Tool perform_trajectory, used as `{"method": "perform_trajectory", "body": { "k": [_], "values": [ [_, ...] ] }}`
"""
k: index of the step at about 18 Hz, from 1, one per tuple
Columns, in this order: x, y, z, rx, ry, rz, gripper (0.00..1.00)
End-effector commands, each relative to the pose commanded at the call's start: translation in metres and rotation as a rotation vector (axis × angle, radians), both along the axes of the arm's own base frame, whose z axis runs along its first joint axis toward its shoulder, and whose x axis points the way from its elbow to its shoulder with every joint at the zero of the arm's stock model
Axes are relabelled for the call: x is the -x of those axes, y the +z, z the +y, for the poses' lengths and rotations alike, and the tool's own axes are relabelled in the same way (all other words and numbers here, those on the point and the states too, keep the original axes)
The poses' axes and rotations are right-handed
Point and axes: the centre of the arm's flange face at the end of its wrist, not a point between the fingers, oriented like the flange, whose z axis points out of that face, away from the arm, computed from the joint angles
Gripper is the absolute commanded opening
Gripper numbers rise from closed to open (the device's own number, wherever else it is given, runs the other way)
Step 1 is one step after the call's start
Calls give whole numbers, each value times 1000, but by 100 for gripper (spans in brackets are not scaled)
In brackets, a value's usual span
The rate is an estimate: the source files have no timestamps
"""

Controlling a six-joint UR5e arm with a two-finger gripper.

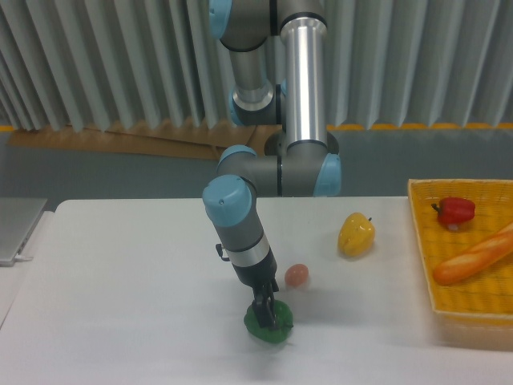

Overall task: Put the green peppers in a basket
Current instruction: 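Close the gripper on the green pepper's stem and secure it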

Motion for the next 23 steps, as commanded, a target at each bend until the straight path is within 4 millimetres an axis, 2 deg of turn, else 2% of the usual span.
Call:
{"method": "perform_trajectory", "body": {
  "k": [3,15,16,17,18,21,23],
  "values": [
    [1,-7,2,7,0,-3,100],
    [1,-13,5,16,0,-5,100],
    [1,-15,5,19,0,-7,97],
    [1,-15,4,20,3,-6,85],
    [0,-17,3,21,15,-8,77],
    [1,-21,3,25,29,-11,66],
    [1,-21,3,22,37,-10,54]
  ]
}}
